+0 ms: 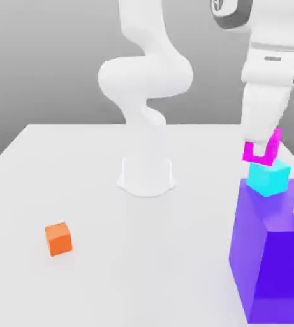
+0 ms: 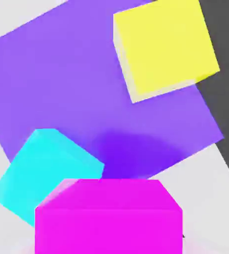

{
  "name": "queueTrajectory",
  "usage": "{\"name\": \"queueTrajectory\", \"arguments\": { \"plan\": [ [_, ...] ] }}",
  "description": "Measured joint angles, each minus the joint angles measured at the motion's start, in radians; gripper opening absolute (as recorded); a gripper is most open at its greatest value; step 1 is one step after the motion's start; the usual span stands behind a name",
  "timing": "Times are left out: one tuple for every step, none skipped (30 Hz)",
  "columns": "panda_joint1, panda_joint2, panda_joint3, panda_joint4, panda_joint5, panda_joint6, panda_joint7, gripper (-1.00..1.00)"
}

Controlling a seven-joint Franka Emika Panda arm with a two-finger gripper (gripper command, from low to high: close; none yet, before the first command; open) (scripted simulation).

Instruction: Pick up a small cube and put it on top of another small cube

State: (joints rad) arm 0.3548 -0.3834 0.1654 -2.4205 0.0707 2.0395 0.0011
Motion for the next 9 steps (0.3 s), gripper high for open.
{"name": "queueTrajectory", "arguments": {
  "plan": [
    [0.007, 0.003, 0.003, -0.015, 0.003, 0.017, -0.016, -1.00],
    [0.010, 0.013, 0.006, -0.035, 0.005, 0.047, -0.024, -1.00],
    [0.012, 0.026, 0.009, -0.059, 0.005, 0.084, -0.027, -1.00],
    [0.012, 0.040, 0.012, -0.083, 0.006, 0.122, -0.029, 1.00],
    [0.012, 0.040, 0.012, -0.083, 0.006, 0.122, -0.029, 1.00],
    [0.012, 0.040, 0.012, -0.083, 0.006, 0.122, -0.029, 1.00],
    [0.012, 0.040, 0.012, -0.083, 0.006, 0.122, -0.029, 1.00],
    [0.012, 0.040, 0.012, -0.083, 0.006, 0.122, -0.029, 1.00],
    [0.012, 0.040, 0.012, -0.083, 0.006, 0.122, -0.029, 1.00]
  ]
}}
